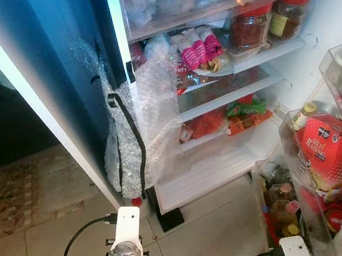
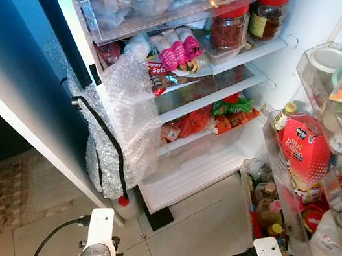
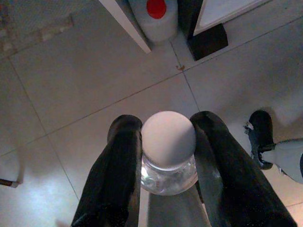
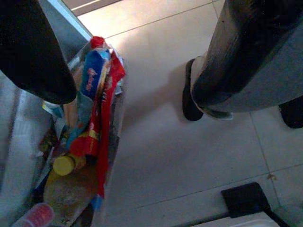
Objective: Restocking fridge
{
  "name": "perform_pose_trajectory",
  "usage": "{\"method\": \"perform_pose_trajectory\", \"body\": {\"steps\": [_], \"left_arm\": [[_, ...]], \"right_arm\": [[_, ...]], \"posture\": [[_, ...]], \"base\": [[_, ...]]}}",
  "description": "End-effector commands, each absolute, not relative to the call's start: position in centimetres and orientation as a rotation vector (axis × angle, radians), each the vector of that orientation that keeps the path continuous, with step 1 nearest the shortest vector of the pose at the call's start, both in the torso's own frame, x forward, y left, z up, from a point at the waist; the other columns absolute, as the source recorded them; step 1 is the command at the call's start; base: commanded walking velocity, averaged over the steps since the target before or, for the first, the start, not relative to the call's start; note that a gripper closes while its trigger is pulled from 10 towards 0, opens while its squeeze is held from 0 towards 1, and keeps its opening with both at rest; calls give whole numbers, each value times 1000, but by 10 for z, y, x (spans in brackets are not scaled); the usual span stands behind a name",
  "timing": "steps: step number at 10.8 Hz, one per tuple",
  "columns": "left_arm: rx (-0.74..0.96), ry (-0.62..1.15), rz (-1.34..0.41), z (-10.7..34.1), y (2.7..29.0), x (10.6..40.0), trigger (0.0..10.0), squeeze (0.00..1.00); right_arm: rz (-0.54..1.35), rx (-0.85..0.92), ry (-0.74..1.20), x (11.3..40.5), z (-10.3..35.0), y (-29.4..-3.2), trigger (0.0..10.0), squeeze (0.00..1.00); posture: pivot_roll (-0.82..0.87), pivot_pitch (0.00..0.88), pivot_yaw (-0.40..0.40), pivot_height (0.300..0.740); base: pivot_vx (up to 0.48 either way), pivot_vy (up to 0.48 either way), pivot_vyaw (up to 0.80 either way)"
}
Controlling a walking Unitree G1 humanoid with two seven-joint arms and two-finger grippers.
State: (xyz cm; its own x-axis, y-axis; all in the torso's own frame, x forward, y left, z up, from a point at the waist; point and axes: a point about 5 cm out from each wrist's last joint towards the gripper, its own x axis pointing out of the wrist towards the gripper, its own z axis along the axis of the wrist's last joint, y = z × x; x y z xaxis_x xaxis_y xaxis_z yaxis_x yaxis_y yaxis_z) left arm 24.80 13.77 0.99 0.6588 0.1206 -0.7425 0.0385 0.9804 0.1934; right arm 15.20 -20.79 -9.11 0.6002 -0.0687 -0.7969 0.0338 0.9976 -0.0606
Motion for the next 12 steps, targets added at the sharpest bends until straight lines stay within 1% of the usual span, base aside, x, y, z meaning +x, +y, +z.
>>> {"method": "perform_pose_trajectory", "body": {"steps": [1, 3, 5, 7, 9, 12], "left_arm": [[209, 867, 42, 7, 137, 245, 10000, 0], [210, 871, 44, 7, 137, 245, 10000, 0], [210, 871, 46, 7, 137, 245, 10000, 0], [209, 870, 45, 7, 137, 245, 10000, 0], [209, 870, 44, 7, 137, 245, 10000, 0], [211, 872, 45, 7, 137, 245, 10000, 0]], "right_arm": [[-67, -42, 954, 142, -95, -210, 10000, 0], [-72, -49, 946, 138, -94, -218, 10000, 0], [-85, -55, 948, 132, -92, -233, 10000, 0], [-88, -55, 950, 131, -92, -236, 10000, 0], [-87, -54, 953, 133, -91, -236, 10000, 0], [-75, -50, 969, 134, -94, -227, 10000, 0]], "posture": [[-117, 189, -64, 740], [-116, 191, -64, 740], [-117, 194, -63, 740], [-118, 194, -63, 740], [-118, 193, -64, 740], [-117, 195, -64, 740]], "base": [[0, 0, 0], [0, 0, 0], [0, 0, 0], [0, 0, 0], [0, 0, 0], [0, 0, 0]]}}
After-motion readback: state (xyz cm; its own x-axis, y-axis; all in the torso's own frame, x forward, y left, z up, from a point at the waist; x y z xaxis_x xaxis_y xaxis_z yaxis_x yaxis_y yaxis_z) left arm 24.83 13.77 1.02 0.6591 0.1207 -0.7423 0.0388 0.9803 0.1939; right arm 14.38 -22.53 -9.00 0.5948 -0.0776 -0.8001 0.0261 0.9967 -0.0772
